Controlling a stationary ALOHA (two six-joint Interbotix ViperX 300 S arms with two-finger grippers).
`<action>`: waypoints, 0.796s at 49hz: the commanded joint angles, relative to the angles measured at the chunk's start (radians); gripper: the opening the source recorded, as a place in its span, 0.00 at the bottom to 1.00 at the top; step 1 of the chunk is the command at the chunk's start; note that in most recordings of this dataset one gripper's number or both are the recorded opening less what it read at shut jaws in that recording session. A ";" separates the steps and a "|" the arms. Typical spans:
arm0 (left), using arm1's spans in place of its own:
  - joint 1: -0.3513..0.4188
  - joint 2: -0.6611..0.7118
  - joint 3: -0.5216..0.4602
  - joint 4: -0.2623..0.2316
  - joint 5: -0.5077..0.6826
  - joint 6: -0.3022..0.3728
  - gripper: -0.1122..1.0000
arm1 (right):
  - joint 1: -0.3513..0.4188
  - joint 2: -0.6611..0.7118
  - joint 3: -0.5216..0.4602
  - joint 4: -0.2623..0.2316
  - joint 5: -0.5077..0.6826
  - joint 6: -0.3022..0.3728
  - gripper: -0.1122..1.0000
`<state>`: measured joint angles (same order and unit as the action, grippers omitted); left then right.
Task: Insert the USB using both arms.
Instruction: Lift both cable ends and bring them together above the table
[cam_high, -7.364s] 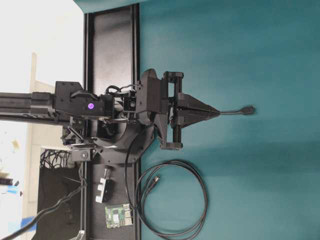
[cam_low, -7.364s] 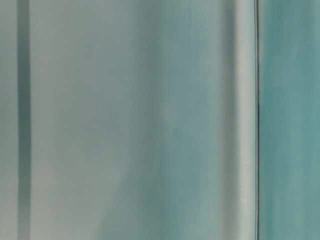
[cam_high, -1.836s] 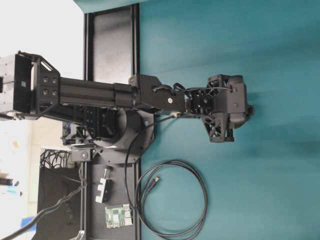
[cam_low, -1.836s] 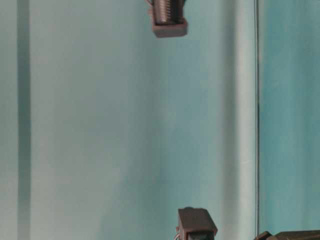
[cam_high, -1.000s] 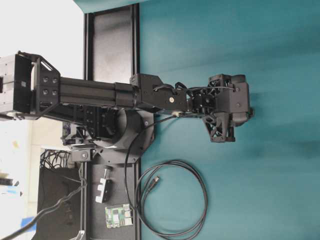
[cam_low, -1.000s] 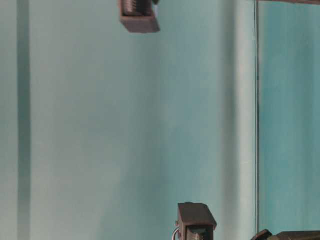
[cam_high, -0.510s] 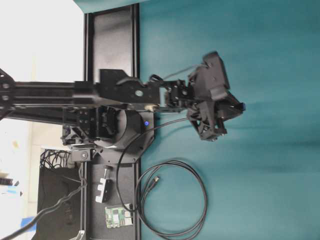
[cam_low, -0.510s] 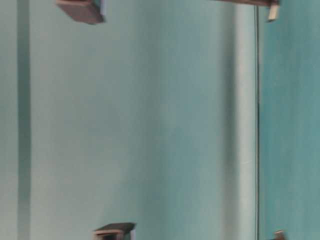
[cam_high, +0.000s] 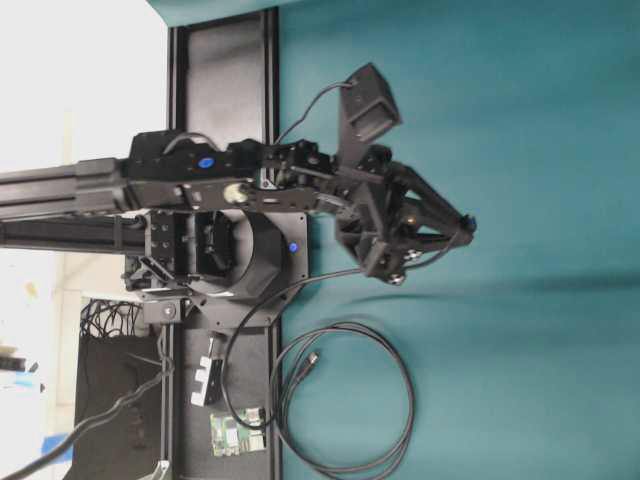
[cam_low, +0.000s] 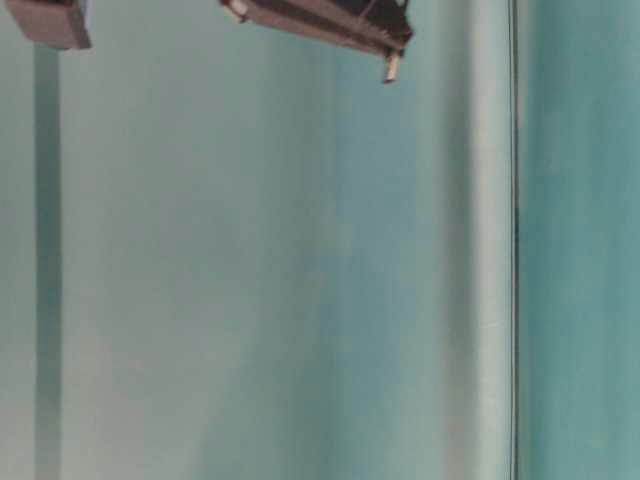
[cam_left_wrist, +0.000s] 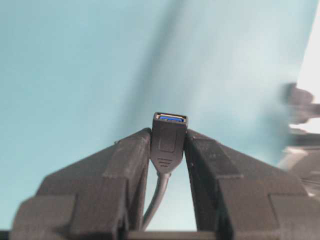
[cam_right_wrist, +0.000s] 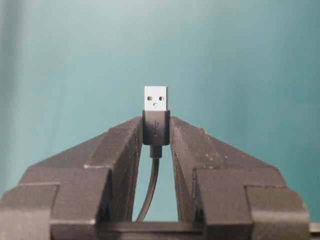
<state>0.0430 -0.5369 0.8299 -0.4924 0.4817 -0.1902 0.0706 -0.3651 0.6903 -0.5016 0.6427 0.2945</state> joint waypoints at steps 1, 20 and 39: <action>0.012 -0.034 -0.025 -0.069 0.006 -0.011 0.34 | 0.009 -0.023 -0.031 -0.084 0.014 0.040 0.30; 0.095 -0.044 -0.026 -0.466 0.132 0.186 0.34 | 0.156 -0.031 0.008 -0.509 0.163 0.387 0.30; 0.318 0.156 0.035 -1.104 0.566 0.778 0.34 | 0.293 -0.029 0.026 -0.652 0.259 0.440 0.30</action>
<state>0.3298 -0.4433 0.8698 -1.4895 0.9511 0.4985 0.3482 -0.3820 0.7256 -1.1336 0.8866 0.7363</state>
